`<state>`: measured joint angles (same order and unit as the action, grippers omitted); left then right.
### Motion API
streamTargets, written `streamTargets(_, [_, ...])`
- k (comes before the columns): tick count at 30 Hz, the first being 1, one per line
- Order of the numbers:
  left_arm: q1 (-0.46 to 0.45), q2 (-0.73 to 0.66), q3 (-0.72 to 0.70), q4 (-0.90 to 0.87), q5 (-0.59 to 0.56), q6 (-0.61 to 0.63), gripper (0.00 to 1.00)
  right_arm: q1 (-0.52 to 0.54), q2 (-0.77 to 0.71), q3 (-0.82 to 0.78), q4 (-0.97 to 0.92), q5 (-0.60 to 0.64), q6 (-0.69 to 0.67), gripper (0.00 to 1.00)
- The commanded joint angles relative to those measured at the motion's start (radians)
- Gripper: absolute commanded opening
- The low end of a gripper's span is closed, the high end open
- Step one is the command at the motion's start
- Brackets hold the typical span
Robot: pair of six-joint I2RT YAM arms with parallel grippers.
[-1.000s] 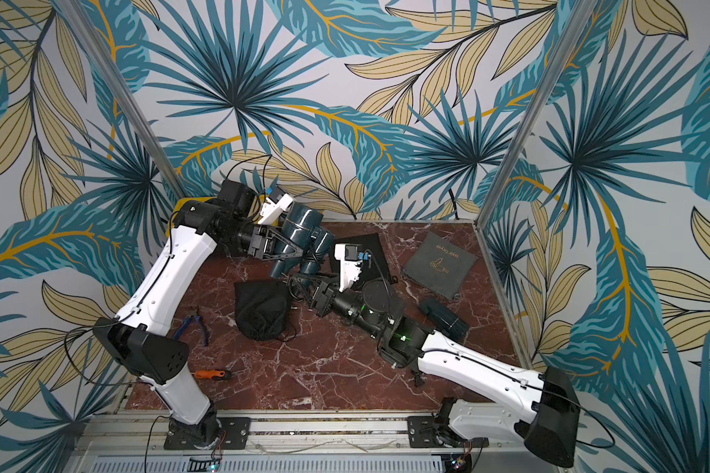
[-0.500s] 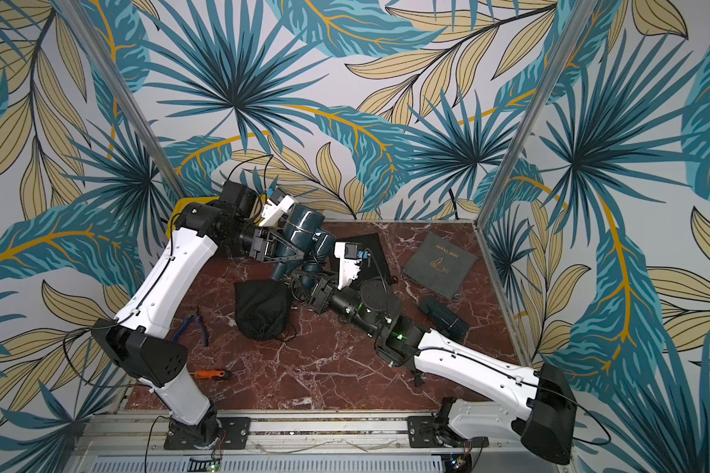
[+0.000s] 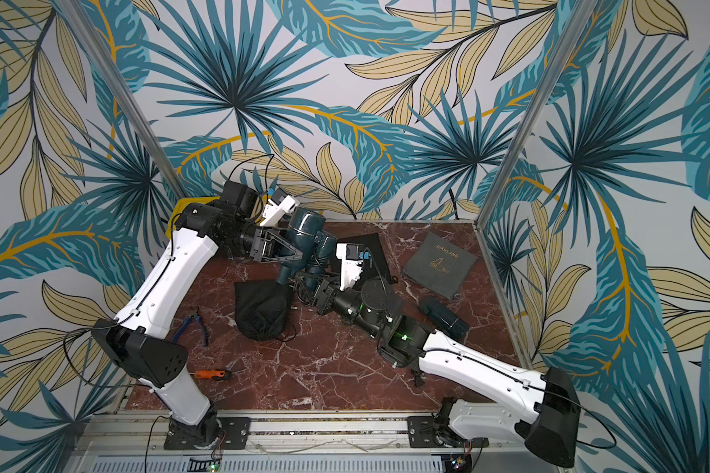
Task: Pack away hair dryers
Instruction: Adjust the hair dryer, then move the drawstring bag to the center of the board.
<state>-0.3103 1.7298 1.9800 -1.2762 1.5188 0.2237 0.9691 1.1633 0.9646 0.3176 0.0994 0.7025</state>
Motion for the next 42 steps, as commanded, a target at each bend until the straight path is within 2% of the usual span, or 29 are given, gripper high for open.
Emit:
streamTargets(1, [0.015,-0.021,0.024,-0.008,-0.014,-0.007,0.99,-0.001,-0.064,0.019,-0.065,0.056,-0.034,0.0])
streamTargets(8, [0.058,-0.015,0.127,-0.006,-0.182,0.007,0.99,-0.01,-0.18,0.014,-0.308,0.159,-0.007,0.0])
streamTargets(10, [0.057,-0.015,0.161,-0.007,-0.32,0.013,0.99,-0.016,-0.223,0.02,-0.428,0.225,0.016,0.0])
streamTargets(13, [0.048,-0.002,0.173,0.045,-0.601,-0.015,0.99,-0.033,-0.293,0.037,-0.654,0.336,0.056,0.0])
streamTargets(15, [0.019,-0.002,0.103,0.123,-0.787,0.003,0.99,-0.042,-0.342,0.046,-0.782,0.418,0.087,0.0])
streamTargets(18, [-0.052,0.003,-0.052,0.248,-0.999,0.075,0.99,-0.055,-0.409,0.062,-0.935,0.515,0.136,0.0])
streamTargets(20, [-0.11,0.042,-0.121,0.289,-1.065,0.125,0.99,-0.058,-0.46,0.063,-0.988,0.555,0.153,0.0])
streamTargets(23, [-0.188,0.126,-0.156,0.352,-1.142,0.137,1.0,-0.058,-0.5,0.077,-1.044,0.586,0.158,0.0])
streamTargets(26, [-0.264,0.233,-0.127,0.416,-1.251,0.141,1.0,-0.059,-0.5,0.11,-1.11,0.615,0.162,0.0])
streamTargets(29, [-0.316,0.361,-0.032,0.434,-1.327,0.148,1.0,-0.059,-0.501,0.114,-1.117,0.617,0.161,0.0])
streamTargets(36, [-0.35,0.54,0.083,0.432,-1.372,0.193,0.8,-0.058,-0.52,0.095,-1.099,0.624,0.16,0.0])
streamTargets(42, [-0.349,0.58,0.047,0.459,-1.453,0.259,0.76,-0.06,-0.538,0.089,-1.107,0.612,0.156,0.0])
